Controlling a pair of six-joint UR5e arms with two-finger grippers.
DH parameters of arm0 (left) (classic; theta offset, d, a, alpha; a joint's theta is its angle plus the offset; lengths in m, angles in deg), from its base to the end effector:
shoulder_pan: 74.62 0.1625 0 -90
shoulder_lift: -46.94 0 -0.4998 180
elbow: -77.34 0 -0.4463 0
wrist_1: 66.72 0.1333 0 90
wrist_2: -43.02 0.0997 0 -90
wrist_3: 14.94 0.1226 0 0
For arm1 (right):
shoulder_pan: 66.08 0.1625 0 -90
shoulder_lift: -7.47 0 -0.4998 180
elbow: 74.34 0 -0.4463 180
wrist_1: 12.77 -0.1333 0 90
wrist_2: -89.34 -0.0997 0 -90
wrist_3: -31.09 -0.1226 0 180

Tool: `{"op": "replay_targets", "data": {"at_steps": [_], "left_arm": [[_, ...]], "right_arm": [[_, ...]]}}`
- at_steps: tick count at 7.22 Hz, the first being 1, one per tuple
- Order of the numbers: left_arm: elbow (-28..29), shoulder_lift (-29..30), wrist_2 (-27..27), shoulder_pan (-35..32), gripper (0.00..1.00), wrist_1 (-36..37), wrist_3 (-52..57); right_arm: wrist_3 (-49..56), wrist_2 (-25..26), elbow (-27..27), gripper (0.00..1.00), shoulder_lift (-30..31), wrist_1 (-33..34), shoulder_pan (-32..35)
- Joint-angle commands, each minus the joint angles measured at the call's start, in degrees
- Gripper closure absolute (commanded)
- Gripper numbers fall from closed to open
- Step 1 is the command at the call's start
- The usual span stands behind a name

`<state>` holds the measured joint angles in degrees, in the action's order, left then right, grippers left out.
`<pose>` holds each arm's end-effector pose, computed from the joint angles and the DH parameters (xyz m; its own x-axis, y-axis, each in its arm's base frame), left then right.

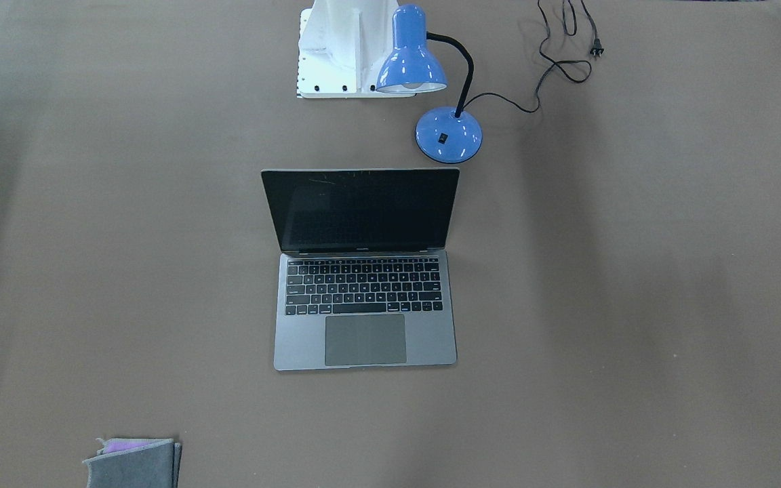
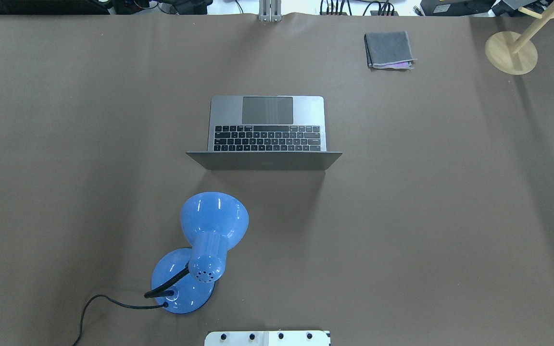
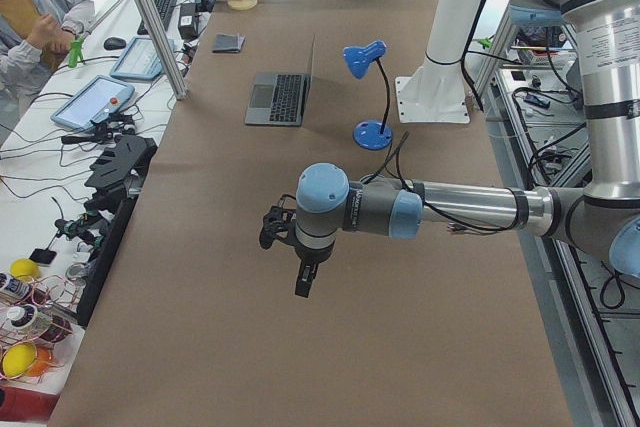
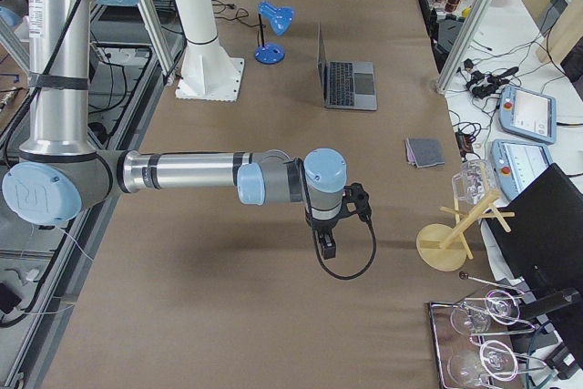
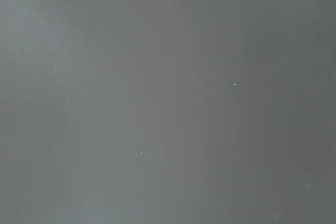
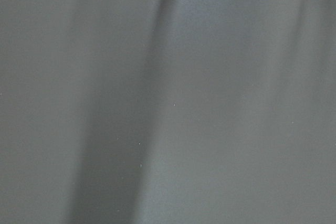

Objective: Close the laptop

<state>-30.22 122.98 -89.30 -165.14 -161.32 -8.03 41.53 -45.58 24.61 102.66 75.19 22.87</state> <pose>-0.0547 -0.4360 0.6950 0.7359 0.2077 -0.6444 -0.0801 0.9718 0.2218 0.0374 -0.5089 0.7073 0.6917 -0.2632 0.6726 0.1460 0.9630 0.2267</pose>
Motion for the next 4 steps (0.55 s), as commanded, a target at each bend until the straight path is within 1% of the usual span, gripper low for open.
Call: {"op": "replay_targets", "data": {"at_steps": [1,2,3,4], "left_arm": [[-0.37,-0.28,-0.05,0.07,0.02,-0.06,-0.23],[-1.24,-0.19,-1.70,0.07,0.02,0.20,-0.66],[-2.64,-0.10,-2.50,0.16,0.04,0.29,-4.24],[-4.31,0.07,-2.68,0.68,0.04,0.20,-8.01]], "right_arm": [[-0.16,-0.34,0.02,0.00,0.00,0.02,0.00],[-0.77,-2.09,0.28,0.00,-0.18,-0.07,-0.09],[-1.90,-2.45,0.45,0.00,-0.44,-0.07,-0.26],[-5.66,-2.46,2.81,0.00,-0.53,-0.07,-1.92]]}}
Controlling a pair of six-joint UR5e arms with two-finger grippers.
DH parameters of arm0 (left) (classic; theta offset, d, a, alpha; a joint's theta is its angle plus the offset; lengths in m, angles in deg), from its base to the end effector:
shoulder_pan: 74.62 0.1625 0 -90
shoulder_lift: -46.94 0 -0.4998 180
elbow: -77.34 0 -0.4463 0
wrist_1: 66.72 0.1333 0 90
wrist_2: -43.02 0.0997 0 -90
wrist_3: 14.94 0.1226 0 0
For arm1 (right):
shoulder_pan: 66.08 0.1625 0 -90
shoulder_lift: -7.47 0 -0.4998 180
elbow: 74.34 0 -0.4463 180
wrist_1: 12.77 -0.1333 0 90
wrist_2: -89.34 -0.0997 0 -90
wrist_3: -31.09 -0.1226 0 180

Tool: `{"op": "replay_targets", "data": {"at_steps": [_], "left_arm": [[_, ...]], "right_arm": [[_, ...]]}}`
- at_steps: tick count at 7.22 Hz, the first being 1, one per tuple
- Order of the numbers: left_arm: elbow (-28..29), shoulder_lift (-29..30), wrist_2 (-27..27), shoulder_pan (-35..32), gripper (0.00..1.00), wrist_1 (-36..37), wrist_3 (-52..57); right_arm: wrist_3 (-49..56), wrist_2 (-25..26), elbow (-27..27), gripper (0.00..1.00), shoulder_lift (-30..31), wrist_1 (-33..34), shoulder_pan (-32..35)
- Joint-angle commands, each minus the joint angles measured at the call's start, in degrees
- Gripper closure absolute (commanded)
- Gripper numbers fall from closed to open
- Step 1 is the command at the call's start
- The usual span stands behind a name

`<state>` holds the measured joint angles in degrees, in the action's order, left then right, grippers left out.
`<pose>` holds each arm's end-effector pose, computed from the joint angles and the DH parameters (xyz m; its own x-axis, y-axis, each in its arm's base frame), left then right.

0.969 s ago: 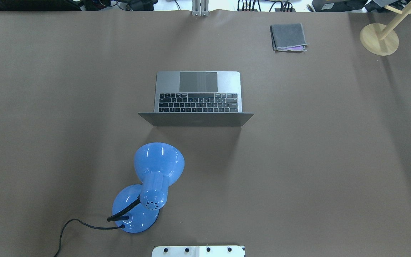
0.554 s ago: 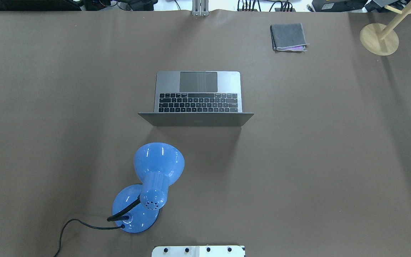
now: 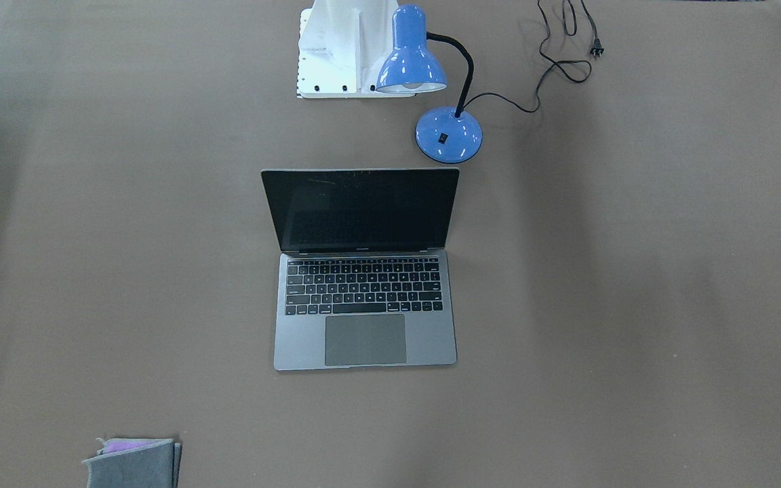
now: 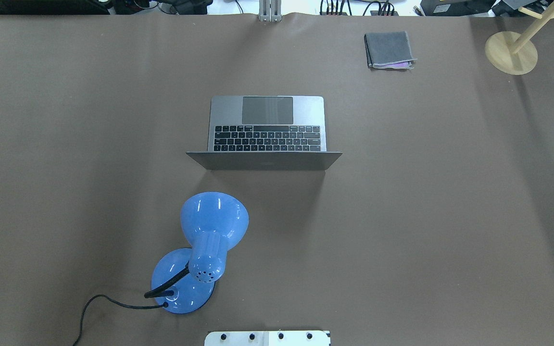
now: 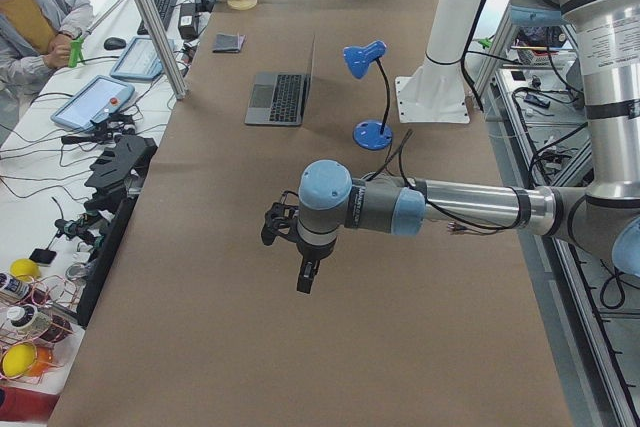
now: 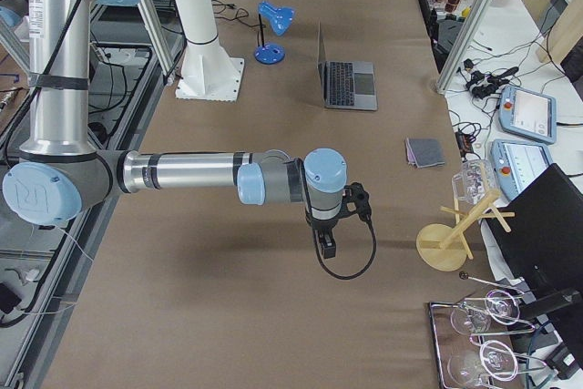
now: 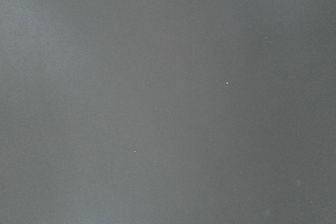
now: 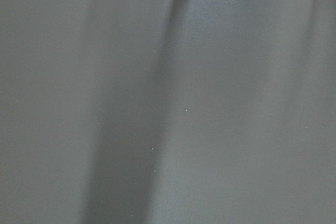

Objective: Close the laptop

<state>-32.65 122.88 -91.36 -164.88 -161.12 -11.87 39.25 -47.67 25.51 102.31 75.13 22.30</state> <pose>-0.0495 -0.4361 0.6695 0.7145 0.1747 -0.6775 -0.0338 0.9758 0.2159 0.0291 -0.5127 0.6922 0.6682 -0.2495 0.7009 0.1242 0.9663 0.2255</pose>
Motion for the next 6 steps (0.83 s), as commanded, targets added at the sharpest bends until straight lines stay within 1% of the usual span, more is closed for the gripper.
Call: {"op": "replay_targets", "data": {"at_steps": [1,2,3,4,5,6], "left_arm": [[-4.07,0.35,-1.06,2.52,0.06,0.00,-7.96],[-7.13,0.78,-1.41,6.45,0.17,-0.08,-16.52],[-10.64,2.27,-1.41,11.80,0.31,0.00,-27.48],[-14.16,4.72,-1.41,17.94,0.50,0.00,-39.08],[-16.37,9.35,-1.41,24.36,0.85,0.00,-51.64],[-17.26,13.84,-1.15,30.08,1.00,0.09,-61.86]], "right_arm": [[-10.28,-0.36,6.11,0.00,-0.18,-0.01,-4.06],[-18.62,-0.27,10.85,0.17,-0.18,-0.01,-8.88],[-27.92,0.07,16.29,0.37,-0.27,-0.10,-14.49],[-37.76,0.25,20.35,0.53,-1.75,-0.10,-19.77],[-48.30,0.43,23.35,0.88,-4.90,-0.01,-24.69],[-56.50,0.60,25.29,1.00,-7.54,-0.01,-29.18]]}}
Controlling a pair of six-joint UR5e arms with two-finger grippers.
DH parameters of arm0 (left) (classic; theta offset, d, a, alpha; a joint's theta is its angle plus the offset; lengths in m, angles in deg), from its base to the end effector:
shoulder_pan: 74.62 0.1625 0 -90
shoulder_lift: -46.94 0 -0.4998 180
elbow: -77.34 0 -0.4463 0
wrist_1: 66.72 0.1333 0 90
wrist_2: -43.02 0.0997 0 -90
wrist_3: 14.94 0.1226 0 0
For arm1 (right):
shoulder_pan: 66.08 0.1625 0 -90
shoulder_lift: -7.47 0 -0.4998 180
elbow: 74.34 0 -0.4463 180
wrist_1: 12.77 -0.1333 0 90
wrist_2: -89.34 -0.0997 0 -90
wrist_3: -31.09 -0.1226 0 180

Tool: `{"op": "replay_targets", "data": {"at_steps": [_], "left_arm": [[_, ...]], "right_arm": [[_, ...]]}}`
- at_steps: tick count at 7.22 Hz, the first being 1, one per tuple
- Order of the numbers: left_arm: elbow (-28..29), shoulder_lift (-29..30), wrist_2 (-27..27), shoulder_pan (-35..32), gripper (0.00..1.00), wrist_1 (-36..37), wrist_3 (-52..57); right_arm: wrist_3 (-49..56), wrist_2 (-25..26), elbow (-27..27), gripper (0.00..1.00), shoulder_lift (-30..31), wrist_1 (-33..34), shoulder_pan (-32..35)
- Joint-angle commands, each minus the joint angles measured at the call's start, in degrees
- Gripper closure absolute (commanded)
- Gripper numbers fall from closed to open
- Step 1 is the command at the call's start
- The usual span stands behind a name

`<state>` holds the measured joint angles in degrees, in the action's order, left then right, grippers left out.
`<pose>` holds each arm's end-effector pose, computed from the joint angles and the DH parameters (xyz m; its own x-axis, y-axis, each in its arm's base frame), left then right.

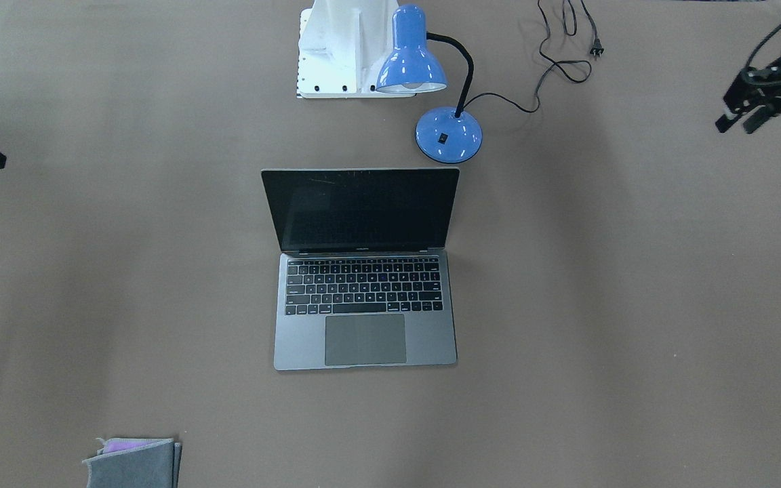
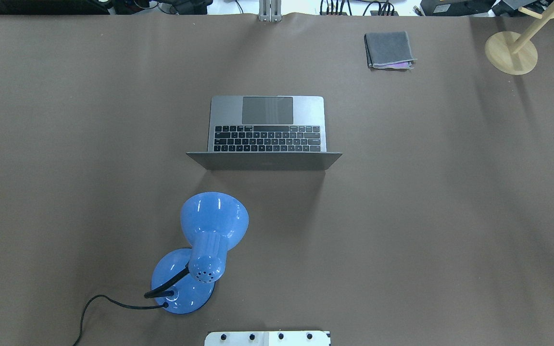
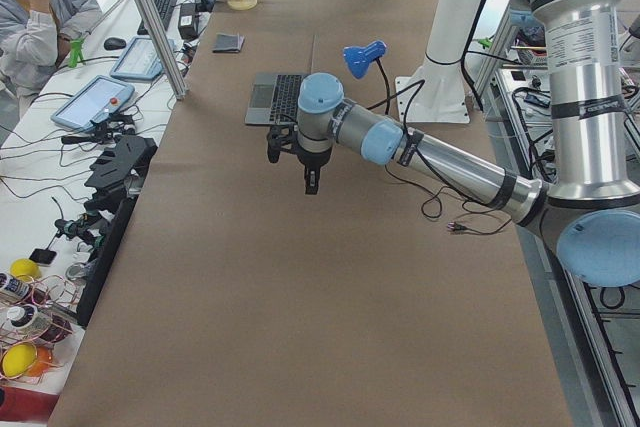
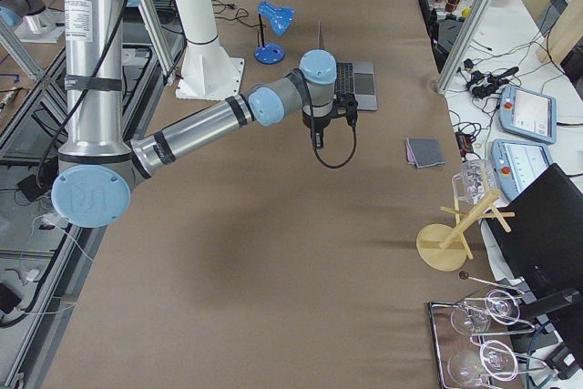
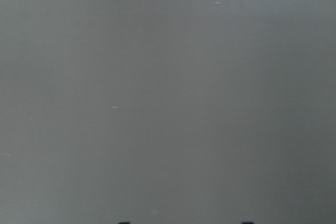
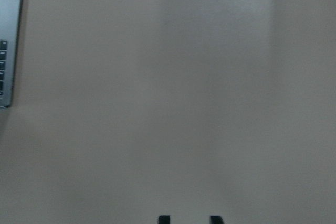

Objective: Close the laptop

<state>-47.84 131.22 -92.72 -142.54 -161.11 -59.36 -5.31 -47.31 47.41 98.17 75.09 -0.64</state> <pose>0.1342 -0.4519 0.4558 0.5733 -0.0872 -0.8147 0.1247 0.9920 -0.0185 -0.1701 -0.4783 0.4479 0.5758 -0.0694 0.8147 0.0077 0.9968 0.0795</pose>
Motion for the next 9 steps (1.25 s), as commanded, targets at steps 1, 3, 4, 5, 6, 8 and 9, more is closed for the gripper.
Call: {"op": "replay_targets", "data": {"at_steps": [1,3,4,5,6,8,9], "left_arm": [[-3.05,10.16,0.99,13.89,1.00,0.07,-23.69],[-1.92,18.86,7.90,23.93,1.00,0.69,-34.64],[1.13,23.26,8.90,25.88,1.00,0.69,-36.86],[3.60,26.61,11.00,28.25,1.00,1.39,-39.14],[4.67,28.29,13.45,30.19,1.00,2.18,-39.34],[7.92,31.72,15.14,30.73,1.00,2.27,-39.43],[9.93,33.65,15.58,31.17,1.00,2.27,-39.52]], "right_arm": [[-20.29,0.77,4.45,1.00,-7.33,0.03,-11.07],[-37.26,7.41,4.38,1.00,-18.40,0.47,-22.49],[-37.94,12.67,3.68,1.00,-19.66,0.56,-27.24],[-38.04,15.86,2.02,1.00,-21.50,0.47,-29.38],[-38.04,16.15,-0.87,1.00,-24.05,0.47,-29.40],[-37.25,18.60,-4.75,1.00,-26.17,0.03,-29.40],[-37.25,18.61,-5.72,1.00,-27.57,0.03,-28.88]]}}
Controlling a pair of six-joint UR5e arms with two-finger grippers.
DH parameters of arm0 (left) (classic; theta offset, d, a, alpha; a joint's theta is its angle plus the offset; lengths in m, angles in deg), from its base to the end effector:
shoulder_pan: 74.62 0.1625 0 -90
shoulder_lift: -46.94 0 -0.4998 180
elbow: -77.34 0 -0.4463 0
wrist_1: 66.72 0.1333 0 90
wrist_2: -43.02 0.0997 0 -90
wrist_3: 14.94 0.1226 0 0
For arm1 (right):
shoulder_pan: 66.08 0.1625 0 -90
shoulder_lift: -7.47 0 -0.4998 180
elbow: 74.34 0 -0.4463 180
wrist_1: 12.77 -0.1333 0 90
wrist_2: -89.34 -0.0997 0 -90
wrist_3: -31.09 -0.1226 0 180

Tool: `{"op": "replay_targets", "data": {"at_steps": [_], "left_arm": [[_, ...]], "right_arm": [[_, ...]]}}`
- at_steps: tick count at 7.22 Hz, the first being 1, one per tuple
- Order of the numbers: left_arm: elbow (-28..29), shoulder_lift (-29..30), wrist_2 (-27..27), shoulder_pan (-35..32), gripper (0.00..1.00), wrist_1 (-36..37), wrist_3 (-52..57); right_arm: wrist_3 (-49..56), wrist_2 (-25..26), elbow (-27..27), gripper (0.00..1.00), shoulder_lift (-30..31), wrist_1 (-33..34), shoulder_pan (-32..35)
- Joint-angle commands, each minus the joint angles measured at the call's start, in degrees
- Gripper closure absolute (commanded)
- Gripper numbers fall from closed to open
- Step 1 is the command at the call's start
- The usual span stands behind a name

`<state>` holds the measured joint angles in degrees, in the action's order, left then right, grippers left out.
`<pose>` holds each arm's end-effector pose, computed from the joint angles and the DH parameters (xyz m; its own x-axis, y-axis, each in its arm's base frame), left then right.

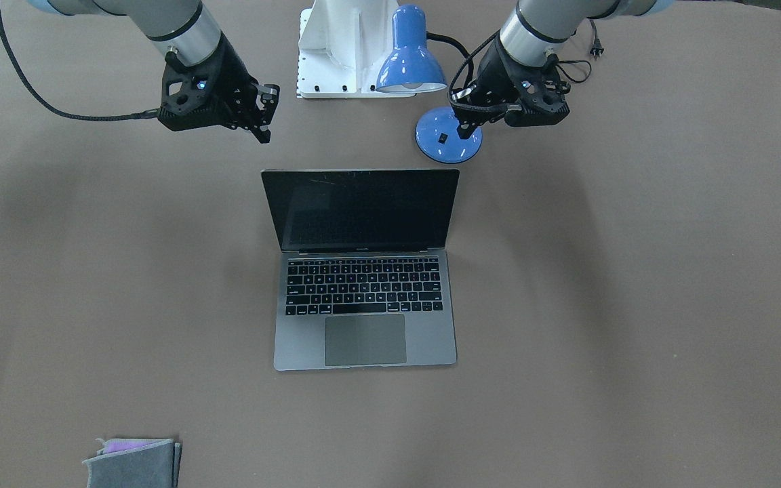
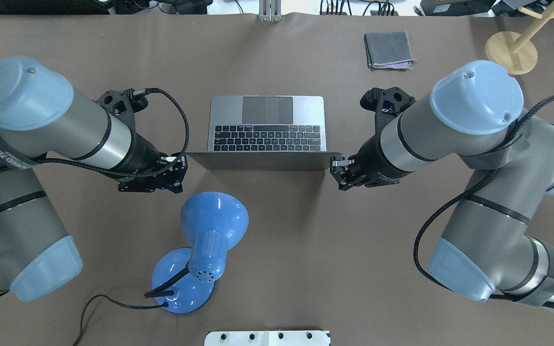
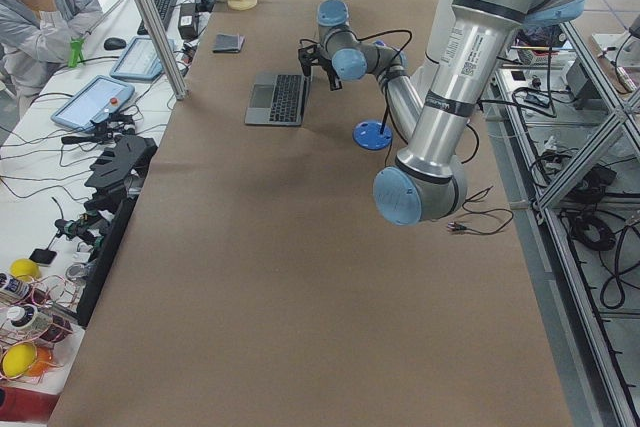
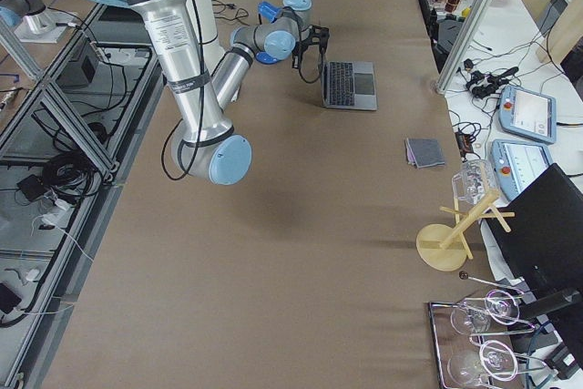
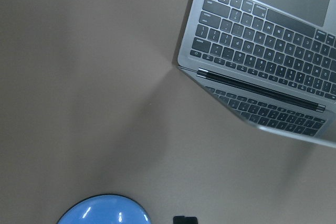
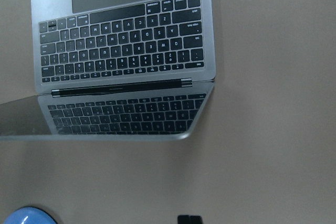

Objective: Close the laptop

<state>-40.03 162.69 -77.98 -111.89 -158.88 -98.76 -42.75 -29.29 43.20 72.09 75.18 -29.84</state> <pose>0.4574 -0.4362 0.2336 0.4702 -0.2419 -0.8487 0.1323 0.9702 -0.2032 -0.4630 -0.4318 0.2381 0.5010 0.0643 0.8630 -0.0656 0.9972 -0.0363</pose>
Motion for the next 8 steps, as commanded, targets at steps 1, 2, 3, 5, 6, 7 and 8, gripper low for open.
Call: {"op": "replay_targets", "data": {"at_steps": [1,2,3,5,6,7,8], "left_arm": [[2.57,2.98,0.85,0.62,1.00,0.05,-0.03],[3.10,3.34,1.02,0.62,1.00,0.05,-0.03],[4.41,3.95,3.28,0.62,1.00,-0.13,0.06],[7.23,6.94,3.66,0.62,1.00,-0.39,0.15],[8.54,8.16,5.40,0.62,1.00,-0.65,0.41],[10.12,9.22,6.29,0.36,1.00,-0.74,0.68],[11.53,10.01,8.03,-0.25,1.00,-2.22,2.07]], "right_arm": [[-0.07,1.29,-2.65,1.00,-2.64,-0.06,0.41],[0.37,1.56,-3.54,1.00,-2.74,-0.15,0.94],[0.46,1.56,-4.15,1.00,-2.91,-0.15,1.29],[0.37,1.56,-6.35,1.00,-4.93,-0.15,2.51],[0.46,1.56,-7.92,1.00,-6.16,-0.15,2.96],[0.54,1.56,-10.38,1.00,-7.73,-0.15,4.09],[1.07,1.48,-12.49,1.00,-9.40,0.02,5.58]]}}
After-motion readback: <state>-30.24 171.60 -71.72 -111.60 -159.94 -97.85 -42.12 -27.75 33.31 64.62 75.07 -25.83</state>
